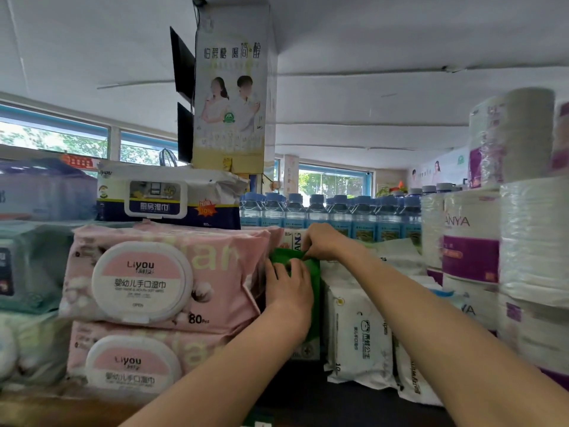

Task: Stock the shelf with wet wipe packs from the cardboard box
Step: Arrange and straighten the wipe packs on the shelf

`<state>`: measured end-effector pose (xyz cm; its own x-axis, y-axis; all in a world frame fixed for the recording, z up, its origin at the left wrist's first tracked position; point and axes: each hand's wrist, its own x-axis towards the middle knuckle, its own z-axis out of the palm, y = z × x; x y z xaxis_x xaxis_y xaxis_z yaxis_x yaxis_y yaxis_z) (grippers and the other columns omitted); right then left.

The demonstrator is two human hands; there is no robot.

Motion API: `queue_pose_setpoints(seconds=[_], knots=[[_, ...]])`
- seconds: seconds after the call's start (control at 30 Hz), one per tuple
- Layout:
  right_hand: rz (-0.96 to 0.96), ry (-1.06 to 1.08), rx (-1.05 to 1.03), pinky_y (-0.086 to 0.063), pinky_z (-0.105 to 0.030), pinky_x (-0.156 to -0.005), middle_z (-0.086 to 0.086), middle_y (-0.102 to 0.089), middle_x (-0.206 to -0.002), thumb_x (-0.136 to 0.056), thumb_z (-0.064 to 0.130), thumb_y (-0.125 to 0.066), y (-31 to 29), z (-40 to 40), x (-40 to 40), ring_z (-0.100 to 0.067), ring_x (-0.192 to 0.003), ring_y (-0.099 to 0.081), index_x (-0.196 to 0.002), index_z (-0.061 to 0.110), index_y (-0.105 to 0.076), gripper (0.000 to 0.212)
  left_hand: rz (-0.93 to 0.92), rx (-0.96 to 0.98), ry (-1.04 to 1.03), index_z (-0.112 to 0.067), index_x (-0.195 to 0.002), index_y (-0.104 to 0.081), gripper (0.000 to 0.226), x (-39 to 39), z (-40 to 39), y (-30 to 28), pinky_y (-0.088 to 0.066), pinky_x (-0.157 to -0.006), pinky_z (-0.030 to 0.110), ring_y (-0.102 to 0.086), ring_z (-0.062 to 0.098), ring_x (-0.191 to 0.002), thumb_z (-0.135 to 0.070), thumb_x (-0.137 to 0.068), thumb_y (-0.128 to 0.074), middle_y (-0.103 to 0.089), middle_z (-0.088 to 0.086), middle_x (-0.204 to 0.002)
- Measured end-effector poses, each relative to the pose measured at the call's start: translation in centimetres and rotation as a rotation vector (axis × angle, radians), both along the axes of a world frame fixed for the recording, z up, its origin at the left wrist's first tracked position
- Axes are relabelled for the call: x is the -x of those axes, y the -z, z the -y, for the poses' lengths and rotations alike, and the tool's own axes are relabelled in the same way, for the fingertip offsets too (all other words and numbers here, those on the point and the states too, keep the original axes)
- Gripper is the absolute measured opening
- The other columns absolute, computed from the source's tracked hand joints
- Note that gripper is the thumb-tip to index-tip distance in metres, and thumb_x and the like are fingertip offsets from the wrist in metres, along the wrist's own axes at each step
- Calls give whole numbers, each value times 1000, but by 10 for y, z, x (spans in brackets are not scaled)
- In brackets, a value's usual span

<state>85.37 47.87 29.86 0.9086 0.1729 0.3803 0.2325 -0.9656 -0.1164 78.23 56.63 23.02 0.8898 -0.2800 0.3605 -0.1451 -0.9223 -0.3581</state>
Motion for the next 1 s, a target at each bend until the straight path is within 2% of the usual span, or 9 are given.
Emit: queue_pose_setpoints(seconds=[0.13, 0.33, 0.47, 0.53, 0.6, 0.73, 0.83, 0.9, 1.0], knots=[[-12, 8, 44, -48, -32, -92, -16, -59, -119, -89, 8, -54, 1, -9, 2, -28, -109, -57, -110, -2, -59, 23, -21, -76, 55, 5, -145, 8, 74, -6, -2, -3, 1, -116, 51, -6, 43, -142, -29, -98, -38, 0, 25, -154], [149, -31, -185, -53, -25, -84, -16, -64, -116, -89, 0, -52, -6, 17, 19, -25, -100, -63, -105, -1, -65, 21, 42, -170, -79, 1, -147, 8, 82, -8, -6, -9, 10, -115, 54, -36, 36, -131, -35, -93, -42, -42, 23, -136], [-15, -68, -50, -46, -12, -66, -9, -66, -112, -88, 8, -58, -7, 31, 48, -14, -87, -60, -107, 5, -66, 21, 98, -211, -128, 7, -145, 5, 72, -7, 3, -4, 14, -111, 56, -34, 37, -134, -32, -97, -31, -40, 25, -140], [-111, -64, 82, -46, -16, -75, -4, -66, -111, -87, 18, -62, 0, 29, 59, -14, -92, -60, -110, 8, -64, 25, 103, -249, -102, 9, -144, 6, 72, 2, 9, -4, 11, -112, 55, -20, 41, -141, -31, -98, -32, -24, 29, -149], [-79, -50, 150, -46, -22, -81, -5, -64, -110, -88, 20, -60, 11, 22, 62, -18, -98, -61, -112, 10, -62, 26, 100, -302, -52, 11, -143, 8, 70, 11, 13, 0, 8, -113, 55, -10, 42, -142, -27, -99, -31, -12, 30, -152], [108, -27, 195, -48, -37, -92, -6, -64, -111, -88, 23, -56, 20, 12, 65, -21, -100, -60, -119, 12, -52, 32, 108, -265, -34, 13, -142, 10, 64, 27, 12, 2, 11, -112, 54, -15, 41, -142, -22, -100, -24, -16, 31, -151], [175, 2, 42, -44, -41, -97, -3, -64, -112, -88, 28, -60, 6, 24, 83, -20, -100, -60, -124, 15, -48, 41, 125, -34, 105, 8, -145, 0, 59, 33, 4, -10, 1, -117, 48, -29, 36, -137, -17, -99, -26, -31, 25, -146], [160, -2, -1, -47, -32, -92, -7, -64, -112, -87, 23, -61, -6, 41, 103, -18, -94, -60, -123, 13, -49, 39, 138, 86, 286, 1, -145, -13, 59, 37, 0, -14, -17, -115, 44, -34, 31, -132, -19, -95, -39, -35, 17, -144], [5, 74, 143, -41, -28, -93, -8, -53, -131, -83, 24, -67, -11, 64, 139, -20, -109, -54, -135, 15, -39, 60, 23, 89, 466, -10, -148, -2, 80, 49, 1, -8, -27, -113, 46, -17, 33, -141, -25, -89, -54, -13, 9, -156]])
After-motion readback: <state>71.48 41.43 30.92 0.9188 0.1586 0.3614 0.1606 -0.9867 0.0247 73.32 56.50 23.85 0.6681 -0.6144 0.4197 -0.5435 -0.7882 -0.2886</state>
